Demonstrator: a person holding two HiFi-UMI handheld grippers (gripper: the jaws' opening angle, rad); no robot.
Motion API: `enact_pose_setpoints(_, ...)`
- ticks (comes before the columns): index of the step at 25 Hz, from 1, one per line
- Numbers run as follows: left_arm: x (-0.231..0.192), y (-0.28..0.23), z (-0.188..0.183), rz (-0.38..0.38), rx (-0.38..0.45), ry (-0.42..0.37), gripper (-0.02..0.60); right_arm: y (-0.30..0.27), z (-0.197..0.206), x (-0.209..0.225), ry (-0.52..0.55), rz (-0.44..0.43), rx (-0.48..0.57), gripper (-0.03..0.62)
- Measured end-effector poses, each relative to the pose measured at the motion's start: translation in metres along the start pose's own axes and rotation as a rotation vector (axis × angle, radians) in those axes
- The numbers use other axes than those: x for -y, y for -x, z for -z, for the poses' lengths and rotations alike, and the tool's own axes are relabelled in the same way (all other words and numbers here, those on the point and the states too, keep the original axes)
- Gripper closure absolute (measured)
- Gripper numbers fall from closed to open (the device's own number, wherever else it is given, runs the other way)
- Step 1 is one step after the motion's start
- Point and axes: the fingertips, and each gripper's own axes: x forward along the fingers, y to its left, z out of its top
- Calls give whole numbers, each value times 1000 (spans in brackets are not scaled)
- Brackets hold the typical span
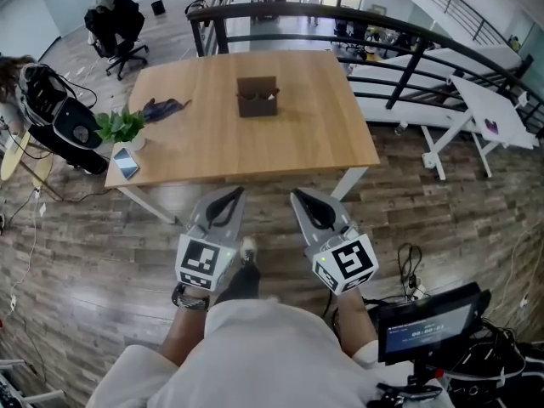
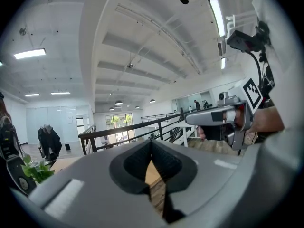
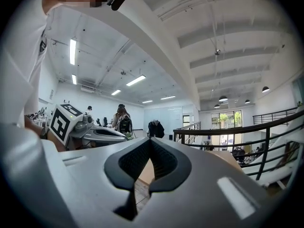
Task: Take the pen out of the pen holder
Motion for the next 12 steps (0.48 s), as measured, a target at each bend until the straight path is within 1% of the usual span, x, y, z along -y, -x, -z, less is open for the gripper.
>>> enact_pose_setpoints(7, -22, -32, 5, 15, 13, 2, 582, -25, 3, 25, 8, 20, -19, 591)
enact_pose_setpoints(12, -42, -61, 9, 40, 12, 5, 582, -47, 6, 47, 13, 47, -38, 591)
